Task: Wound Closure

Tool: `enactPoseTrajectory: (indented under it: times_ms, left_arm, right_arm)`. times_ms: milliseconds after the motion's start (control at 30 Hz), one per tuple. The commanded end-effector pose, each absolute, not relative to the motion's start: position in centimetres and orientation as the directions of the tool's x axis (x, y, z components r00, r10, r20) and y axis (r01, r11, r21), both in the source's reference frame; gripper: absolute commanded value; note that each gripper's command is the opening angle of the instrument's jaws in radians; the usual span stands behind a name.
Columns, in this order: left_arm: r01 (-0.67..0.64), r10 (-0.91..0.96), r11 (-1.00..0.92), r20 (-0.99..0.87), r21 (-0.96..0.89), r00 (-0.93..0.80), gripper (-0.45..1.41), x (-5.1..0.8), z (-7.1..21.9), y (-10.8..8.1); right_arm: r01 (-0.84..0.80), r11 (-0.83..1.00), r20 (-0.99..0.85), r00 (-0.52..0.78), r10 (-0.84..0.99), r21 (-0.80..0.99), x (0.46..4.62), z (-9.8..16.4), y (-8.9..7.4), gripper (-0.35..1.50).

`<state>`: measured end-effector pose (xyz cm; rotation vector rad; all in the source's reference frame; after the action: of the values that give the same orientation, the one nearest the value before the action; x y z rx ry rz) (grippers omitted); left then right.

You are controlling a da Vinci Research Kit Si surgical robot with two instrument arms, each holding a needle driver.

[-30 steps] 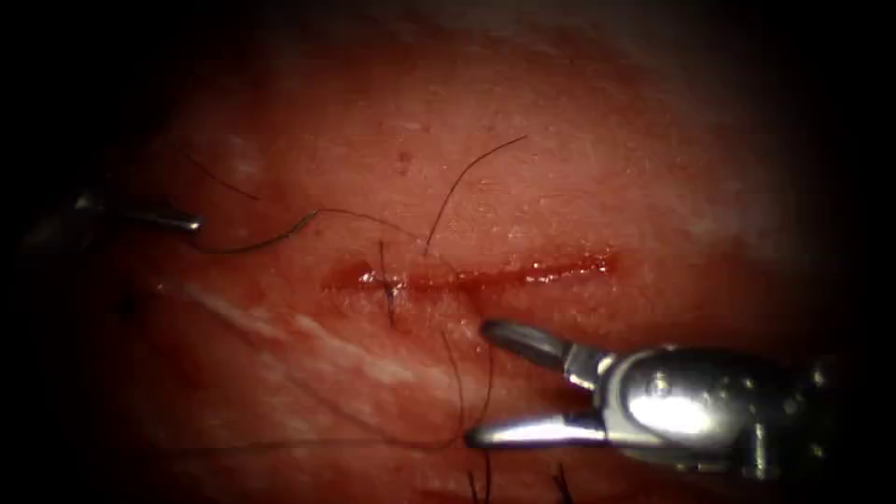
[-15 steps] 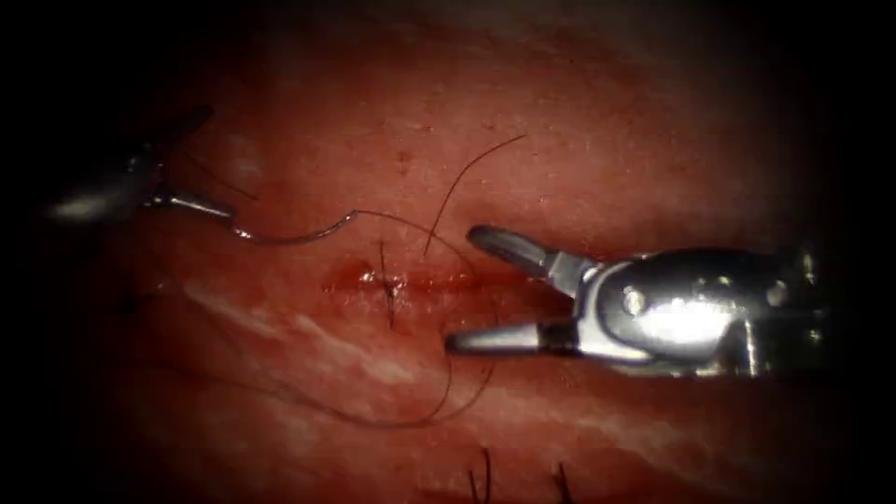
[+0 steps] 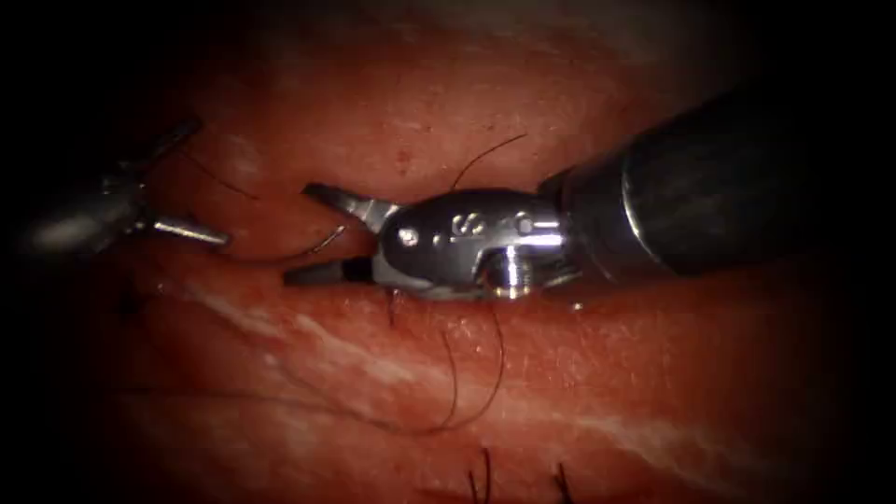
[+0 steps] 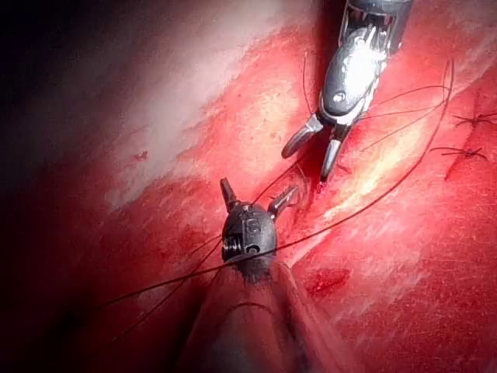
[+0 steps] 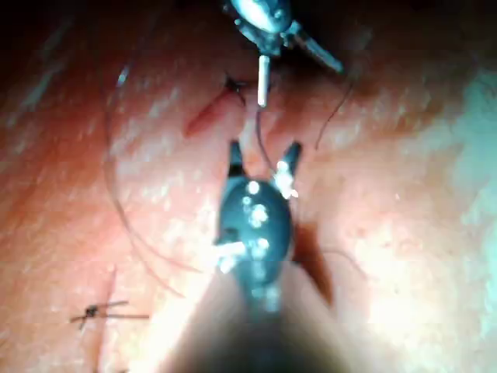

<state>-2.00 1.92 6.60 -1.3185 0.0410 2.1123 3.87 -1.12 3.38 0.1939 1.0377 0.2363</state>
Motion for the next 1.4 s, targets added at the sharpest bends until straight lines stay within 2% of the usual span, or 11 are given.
enactPoseTrajectory:
  times_ms: [33, 167, 267, 333, 367, 400, 600, 800, 1067, 1400]
  left_arm:
    - [-0.527, 0.495, -0.797, -0.818, -0.294, -0.294, 0.71, -2.05, 6.7, 1.9]
    - [-0.526, 0.495, -0.797, -0.819, -0.295, -0.291, 0.72, -2.02, 6.7, 1.9]
    - [-0.527, 0.495, -0.796, -0.821, -0.296, -0.286, 0.72, -2.01, 6.6, 1.9]
    - [-0.530, 0.495, -0.794, -0.822, -0.297, -0.281, 0.72, -2.01, 6.6, 1.9]
    - [-0.531, 0.495, -0.793, -0.823, -0.298, -0.279, 0.72, -2.01, 6.6, 1.9]
    - [-0.532, 0.496, -0.793, -0.822, -0.298, -0.278, 0.72, -2.02, 6.6, 1.9]
    - [-0.516, 0.497, -0.796, -0.827, -0.316, -0.261, 0.74, -2.01, 6.4, 1.9]
    - [-0.510, 0.495, -0.797, -0.833, -0.323, -0.246, 0.74, -1.89, 6.0, 1.8]
    - [-0.509, 0.479, -0.804, -0.841, -0.306, -0.251, 0.74, -1.93, 6.0, 1.6]
    - [-0.508, 0.472, -0.810, -0.839, -0.291, -0.271, 0.72, -1.99, 6.3, 1.1]
  right_arm:
    - [-0.091, 0.959, -0.829, 0.485, 0.278, 0.269, 4.03, 3.5, -1.3, 1.04]
    - [-0.073, 0.963, -0.828, 0.497, 0.262, 0.261, 4.18, 3.6, -1.4, 0.99]
    - [-0.043, 0.964, -0.834, 0.493, 0.248, 0.261, 4.24, 3.7, -1.5, 0.71]
    - [-0.032, 0.964, -0.836, 0.491, 0.246, 0.265, 4.28, 3.7, -1.5, 0.31]
    - [-0.030, 0.963, -0.836, 0.489, 0.249, 0.269, 4.30, 3.8, -1.5, 0.04]
    - [-0.024, 0.963, -0.839, 0.486, 0.245, 0.267, 4.31, 3.8, -1.5, -0.35]
    - [-0.028, 0.963, -0.827, 0.506, 0.245, 0.269, 4.32, 3.8, -1.4, -0.35]
    - [-0.029, 0.964, -0.816, 0.526, 0.238, 0.263, 4.15, 3.9, -1.4, -0.35]
    - [-0.045, 0.964, -0.863, 0.436, 0.256, 0.263, 4.01, 3.1, -0.6, -0.35]
    - [-0.058, 0.975, -0.879, 0.423, 0.219, 0.215, 4.25, 3.1, 0.2, -0.35]
